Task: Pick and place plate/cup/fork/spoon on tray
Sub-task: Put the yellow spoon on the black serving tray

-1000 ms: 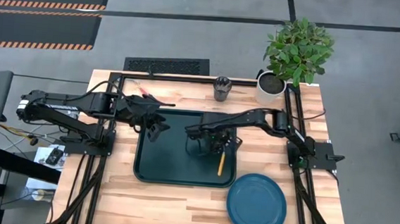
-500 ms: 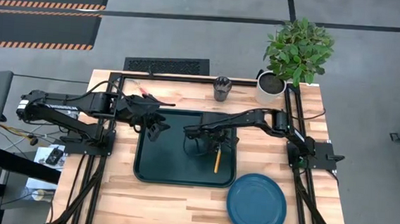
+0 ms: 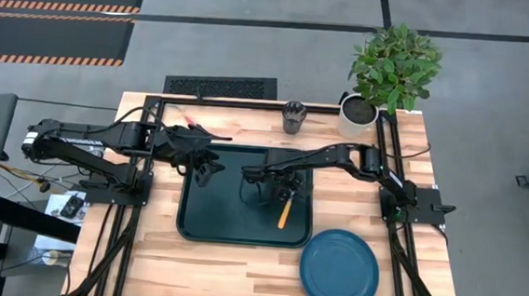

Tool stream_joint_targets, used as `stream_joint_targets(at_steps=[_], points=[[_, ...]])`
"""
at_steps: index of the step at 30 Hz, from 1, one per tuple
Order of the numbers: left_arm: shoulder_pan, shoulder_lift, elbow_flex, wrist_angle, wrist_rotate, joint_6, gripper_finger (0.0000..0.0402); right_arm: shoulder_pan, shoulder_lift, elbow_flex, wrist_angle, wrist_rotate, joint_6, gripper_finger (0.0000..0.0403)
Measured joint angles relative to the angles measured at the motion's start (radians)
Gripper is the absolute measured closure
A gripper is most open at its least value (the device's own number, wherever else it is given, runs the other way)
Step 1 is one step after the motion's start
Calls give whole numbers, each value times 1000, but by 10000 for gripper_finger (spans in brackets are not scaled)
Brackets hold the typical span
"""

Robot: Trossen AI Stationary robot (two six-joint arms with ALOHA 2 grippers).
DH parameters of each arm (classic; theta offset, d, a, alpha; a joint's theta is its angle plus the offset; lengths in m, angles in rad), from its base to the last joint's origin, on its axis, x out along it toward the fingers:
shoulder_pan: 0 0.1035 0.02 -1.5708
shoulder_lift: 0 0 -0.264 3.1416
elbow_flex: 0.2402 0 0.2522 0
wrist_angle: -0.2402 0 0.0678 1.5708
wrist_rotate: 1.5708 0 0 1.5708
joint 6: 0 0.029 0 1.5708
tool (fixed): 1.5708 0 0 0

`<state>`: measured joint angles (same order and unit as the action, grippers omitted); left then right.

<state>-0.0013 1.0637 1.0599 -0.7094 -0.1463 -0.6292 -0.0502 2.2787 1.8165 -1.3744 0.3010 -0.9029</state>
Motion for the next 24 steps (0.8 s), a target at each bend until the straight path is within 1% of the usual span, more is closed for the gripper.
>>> stream_joint_targets(at_steps=[2,5,8,10,11,12,15,16,17,18,21,24], points=[[0,0,0,0,0,5,198,0,0,12,-14,6,51,240],[0,0,0,0,0,5,198,-5,0,69,-45,2,132,231],[0,0,0,0,0,5,198,-7,0,149,-85,-44,221,230],[0,0,0,0,0,4,198,-14,0,211,-107,-115,310,233],[0,0,0,0,0,3,198,-17,-1,239,-120,-172,364,236],[0,0,0,0,0,3,198,-21,-2,262,-129,-249,430,238],[0,-14,0,-5,0,0,198,-33,-2,293,-126,-532,603,245],[0,-22,0,-6,0,0,198,-32,-2,292,-125,-608,642,249],[0,-30,0,-11,0,-1,198,-26,-2,292,-122,-653,667,252],[0,-40,0,-14,0,-1,198,-14,-2,292,-119,-670,680,256],[-5,-76,0,-26,-2,-8,198,41,-2,272,-103,-671,680,271],[-26,-116,0,-45,-50,-15,198,97,-27,227,-138,-687,670,285]])
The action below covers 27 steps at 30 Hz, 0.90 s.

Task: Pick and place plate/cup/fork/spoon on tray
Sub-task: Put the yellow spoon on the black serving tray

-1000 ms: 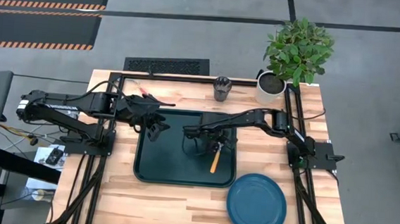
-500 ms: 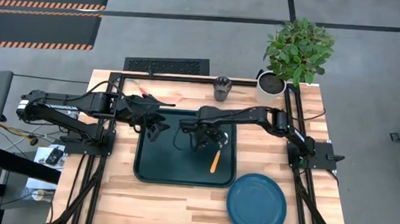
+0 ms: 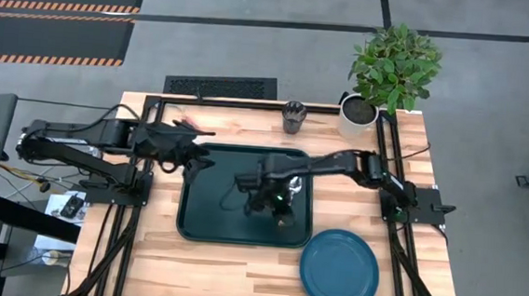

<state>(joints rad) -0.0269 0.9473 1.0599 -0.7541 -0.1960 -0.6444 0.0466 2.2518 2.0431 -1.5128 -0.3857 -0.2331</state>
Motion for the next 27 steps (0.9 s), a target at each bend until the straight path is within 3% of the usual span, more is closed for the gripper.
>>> stream_joint_targets(at_steps=[5,9,13,16,21,27], points=[[-30,-55,0,-6,-81,-8,198,62,-191,-151,44,15,106,298],[-59,-75,0,-2,-111,-21,198,114,-422,-367,165,149,296,300],[-83,-77,0,-3,-149,-22,198,185,-688,-655,447,389,545,301],[-88,-71,0,1,-165,-22,198,220,-809,-871,771,488,715,301],[-88,-69,0,9,-178,-22,198,188,-834,-1083,1228,554,752,301],[-87,-69,0,7,-191,-22,198,147,-689,-1114,1371,565,734,301]])
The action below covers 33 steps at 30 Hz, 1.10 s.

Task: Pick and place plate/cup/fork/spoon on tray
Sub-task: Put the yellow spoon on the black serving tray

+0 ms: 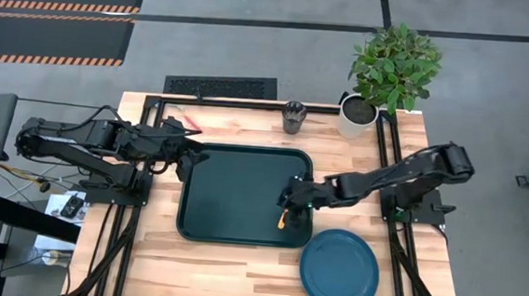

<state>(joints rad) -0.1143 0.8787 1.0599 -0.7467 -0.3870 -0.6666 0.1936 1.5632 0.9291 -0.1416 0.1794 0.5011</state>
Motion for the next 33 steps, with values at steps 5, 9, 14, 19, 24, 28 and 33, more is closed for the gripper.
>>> stream_joint_targets(at_steps=[5,9,14,19,24,28,33], points=[[0,0,0,-5,-18,0,198,7,109,0,13,-66,-2,301],[0,0,0,-6,-40,2,198,9,157,0,19,-72,-4,301],[0,0,0,-6,-44,0,198,8,200,0,21,-72,-4,301],[0,0,0,-7,-44,0,198,10,244,2,29,-72,-4,301],[0,0,0,-7,-43,-1,198,17,246,2,21,-72,-4,301],[0,0,0,-7,-43,0,198,20,222,1,3,-77,-4,301],[0,0,0,-7,-43,0,198,23,208,1,-7,-77,-5,301]])
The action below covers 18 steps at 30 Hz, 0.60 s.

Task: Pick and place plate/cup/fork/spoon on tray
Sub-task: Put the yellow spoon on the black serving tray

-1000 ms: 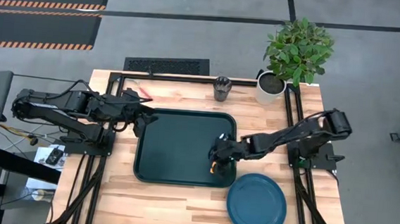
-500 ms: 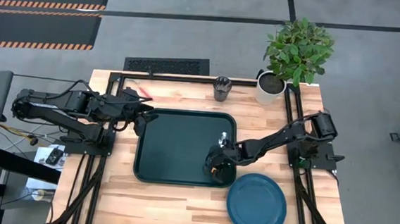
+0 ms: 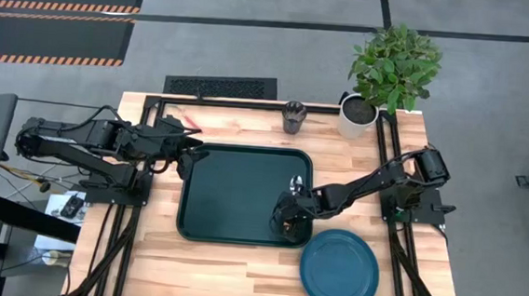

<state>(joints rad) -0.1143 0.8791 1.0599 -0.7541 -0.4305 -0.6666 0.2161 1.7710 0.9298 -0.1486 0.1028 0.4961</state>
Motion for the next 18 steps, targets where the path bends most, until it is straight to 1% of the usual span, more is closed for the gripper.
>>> stream_joint_targets(at_steps=[18], points=[[0,0,0,0,1,0,198,16,2,0,-55,0,-6,301]])
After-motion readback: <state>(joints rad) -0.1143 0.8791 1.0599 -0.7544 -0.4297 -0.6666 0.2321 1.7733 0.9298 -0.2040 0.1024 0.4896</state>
